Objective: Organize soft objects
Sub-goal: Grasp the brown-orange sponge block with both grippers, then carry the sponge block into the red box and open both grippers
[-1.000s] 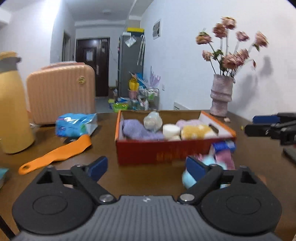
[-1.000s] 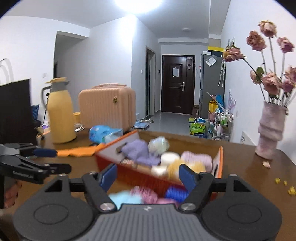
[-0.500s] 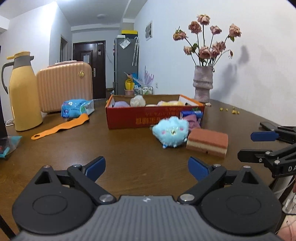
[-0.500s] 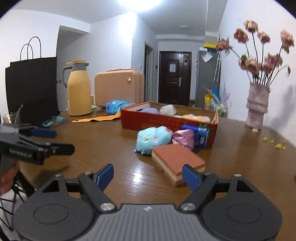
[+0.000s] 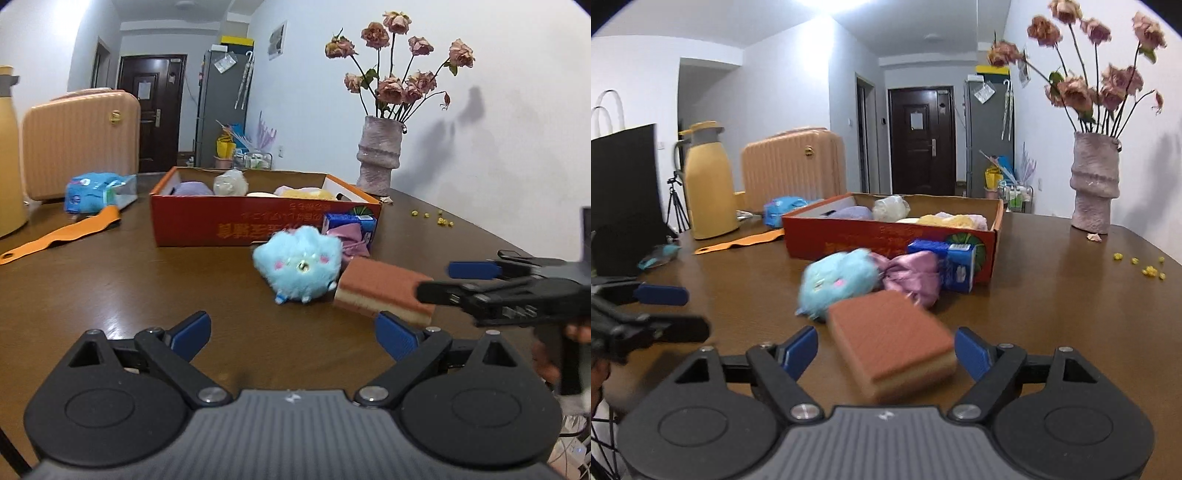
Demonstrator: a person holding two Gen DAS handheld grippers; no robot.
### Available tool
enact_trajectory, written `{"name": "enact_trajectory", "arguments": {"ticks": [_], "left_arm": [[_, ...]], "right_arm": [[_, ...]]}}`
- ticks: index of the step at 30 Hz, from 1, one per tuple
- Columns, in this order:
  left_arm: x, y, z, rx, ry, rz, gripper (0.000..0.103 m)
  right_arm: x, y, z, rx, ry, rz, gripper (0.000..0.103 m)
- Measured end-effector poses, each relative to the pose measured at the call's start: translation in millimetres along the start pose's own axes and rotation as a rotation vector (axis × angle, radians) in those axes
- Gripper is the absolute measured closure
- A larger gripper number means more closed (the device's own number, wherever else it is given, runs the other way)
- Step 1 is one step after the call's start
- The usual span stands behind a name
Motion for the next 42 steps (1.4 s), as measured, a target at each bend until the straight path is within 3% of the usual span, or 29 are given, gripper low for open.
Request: {"name": "enact_trajectory", "arguments": {"ticks": [3, 5, 6, 9, 11, 13, 16, 19, 21, 23, 24, 25, 26, 27, 29, 31, 34, 38, 40, 42], "left_arm": [[2, 14, -7, -0.037, -0.047, 0.021, 0.014], [-4, 21, -8, -0.078, -0.071, 0.044, 0.025], [-6, 23, -7, -0.092, -0.081, 0.058, 0.03], [-3, 21, 11, -0.103, -0.124, 0.046, 0.032], [1, 22, 30, -0.055, -0.151, 0.033, 0.033], [5, 20, 46, -0.042, -0.182, 0.022, 0.033], [2, 13, 63, -0.094, -0.227, 0.048, 0.032], [-10, 3, 67, -0.179, -0.242, 0.08, 0.031], [-19, -5, 63, -0.238, -0.23, 0.089, 0.031], [-27, -5, 57, -0.227, -0.196, 0.118, 0.032], [-31, -4, 53, -0.202, -0.171, 0.137, 0.039], [-35, -1, 53, -0.175, -0.152, 0.151, 0.04], [-34, -1, 56, -0.178, -0.165, 0.146, 0.042], [-33, -1, 60, -0.179, -0.181, 0.149, 0.052], [-30, -1, 72, -0.118, -0.211, 0.129, 0.059], [-29, 2, 85, -0.024, -0.268, 0.116, 0.059], [-29, 3, 96, 0.022, -0.372, 0.121, 0.059], [-27, -10, 101, -0.024, -0.427, 0.127, 0.054], [-27, -14, 100, -0.053, -0.452, 0.15, 0.045], [-31, -13, 95, -0.104, -0.502, 0.2, 0.044]], "right_arm": [[9, 21, -27, -0.001, 0.104, 0.003, 0.024], [6, 32, -38, 0.029, 0.18, 0.042, 0.042], [3, 33, -36, 0.065, 0.209, 0.055, 0.047], [-3, 25, 3, 0.283, 0.216, 0.089, 0.052], [-7, 25, 41, 0.415, 0.168, 0.121, 0.051], [-4, 27, 64, 0.472, 0.105, 0.131, 0.051], [12, 33, 62, 0.453, 0.07, 0.09, 0.05], [26, 57, 38, 0.379, 0.081, 0.101, 0.048], [32, 76, 30, 0.384, 0.101, 0.12, 0.048], [32, 93, 34, 0.41, 0.106, 0.142, 0.051], [30, 100, 38, 0.422, 0.102, 0.156, 0.058], [28, 105, 40, 0.431, 0.099, 0.172, 0.067], [25, 107, 42, 0.429, 0.1, 0.185, 0.069], [23, 106, 45, 0.425, 0.103, 0.179, 0.07], [19, 94, 48, 0.402, 0.112, 0.178, 0.075], [12, 80, 51, 0.404, 0.151, 0.173, 0.079], [-2, 58, 69, 0.413, 0.165, 0.164, 0.078], [3, 37, 75, 0.384, 0.18, 0.097, 0.076], [7, 40, 71, 0.378, 0.205, 0.083, 0.075], [6, 54, 67, 0.378, 0.237, 0.096, 0.074]]}}
Point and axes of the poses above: each gripper's, at about its wrist camera, not at the fingertips, and y roughly the way its jaws point, z to its left, x to its top, the point moved 6 cm from there along y, roughly the way its jaws point, and after that the axes turned 14 degrees about x, right-handed, at the moved point
